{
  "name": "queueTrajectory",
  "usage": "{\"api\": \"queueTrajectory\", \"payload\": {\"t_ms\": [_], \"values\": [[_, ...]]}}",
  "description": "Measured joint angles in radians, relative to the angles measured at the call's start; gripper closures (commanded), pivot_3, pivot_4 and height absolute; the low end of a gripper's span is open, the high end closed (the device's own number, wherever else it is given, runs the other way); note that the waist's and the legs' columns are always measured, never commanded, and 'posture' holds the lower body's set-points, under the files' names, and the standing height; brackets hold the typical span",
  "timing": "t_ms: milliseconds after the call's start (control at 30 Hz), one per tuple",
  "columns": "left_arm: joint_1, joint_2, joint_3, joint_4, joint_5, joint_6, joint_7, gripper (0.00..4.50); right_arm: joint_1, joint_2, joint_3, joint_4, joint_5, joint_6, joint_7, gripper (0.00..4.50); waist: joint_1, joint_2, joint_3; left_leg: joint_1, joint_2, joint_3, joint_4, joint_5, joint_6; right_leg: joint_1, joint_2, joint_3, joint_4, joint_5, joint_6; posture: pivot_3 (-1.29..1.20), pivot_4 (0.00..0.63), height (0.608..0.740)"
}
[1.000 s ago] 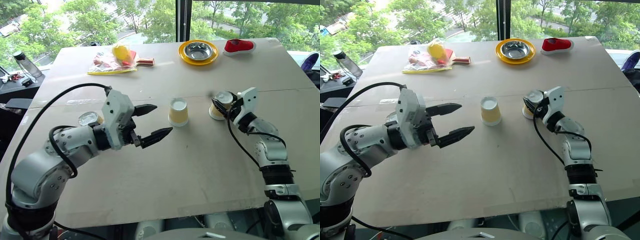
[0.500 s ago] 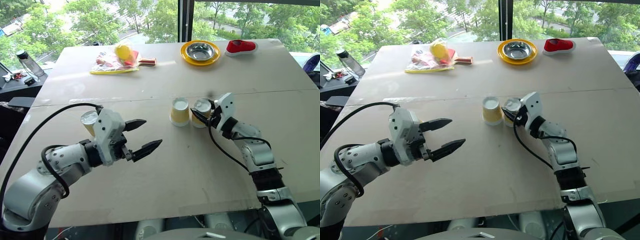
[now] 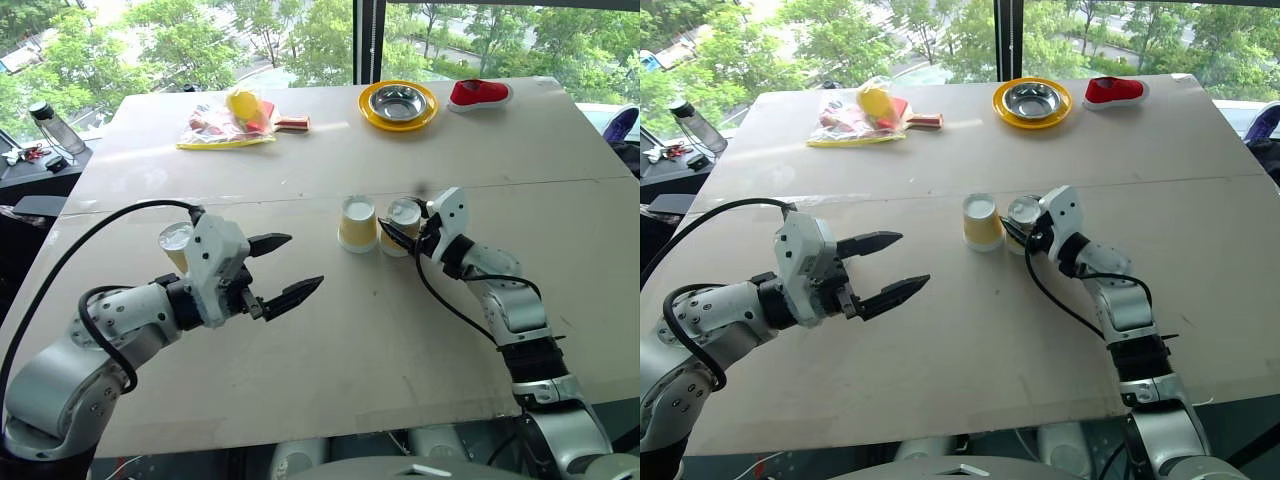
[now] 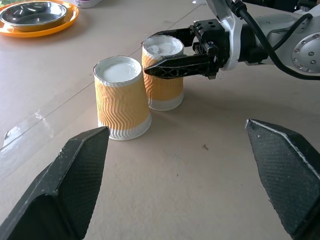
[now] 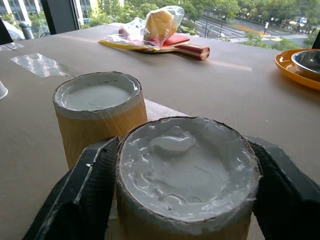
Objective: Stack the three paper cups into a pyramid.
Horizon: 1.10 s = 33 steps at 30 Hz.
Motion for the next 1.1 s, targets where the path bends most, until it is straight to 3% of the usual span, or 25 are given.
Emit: {"api": "queueTrajectory", "payload": {"t_ms": [133,300,600,833,967,1100], "values": [[0.027,-0.044,0.0,-0.003,0.015,-0.035,0.013,0.0,0.0,-0.001,-0.015,0.01,0.002,-0.027,0.002,0.08,0.0,0.0,0.0,0.0,0.0,0.0,0.0,0.0,0.0,0.0,0.0,0.0,0.0,0.0,0.0,0.0,0.15,0.74],[0.13,-0.221,-0.039,-0.01,0.155,-0.215,0.073,0.0,0.025,-0.069,-0.085,-0.024,0.069,-0.043,0.068,0.08,0.004,0.0,0.0,-0.001,0.0,0.001,0.0,0.0,0.0,0.0,-0.002,0.0,-0.002,0.0,0.0,0.0,0.15,0.74],[0.282,-0.464,-0.072,-0.102,0.287,-0.343,0.272,0.0,0.153,-0.26,-0.18,-0.332,0.391,0.172,0.266,0.08,0.008,-0.001,0.0,-0.001,0.001,-0.001,0.001,-0.001,0.001,0.002,-0.002,-0.001,-0.002,0.0,0.0,0.0,0.15,0.74],[0.292,-0.499,-0.003,-0.03,0.452,-0.416,0.386,0.0,0.305,-0.354,-0.226,-0.411,0.478,0.223,0.352,0.08,0.021,-0.001,-0.001,-0.001,0.0,0.0,0.002,-0.001,0.001,0.002,-0.001,-0.001,-0.002,0.0,0.0,0.0,0.15,0.74],[0.316,-0.488,0.022,0.012,0.444,-0.454,0.339,0.0,0.349,-0.395,-0.249,-0.44,0.463,0.199,0.364,0.08,0.026,-0.002,-0.001,-0.001,0.0,0.0,0.002,-0.001,0.001,0.002,-0.001,-0.001,-0.002,0.0,0.0,0.0,0.15,0.74],[0.357,-0.426,-0.02,0.008,0.324,-0.457,0.176,0.0,0.364,-0.383,-0.215,-0.421,0.319,0.163,0.282,0.08,0.027,-0.003,-0.002,-0.001,0.0,-0.001,0.002,-0.001,0.001,0.003,0.0,-0.001,-0.002,0.0,0.0,0.0,0.15,0.74]]}}
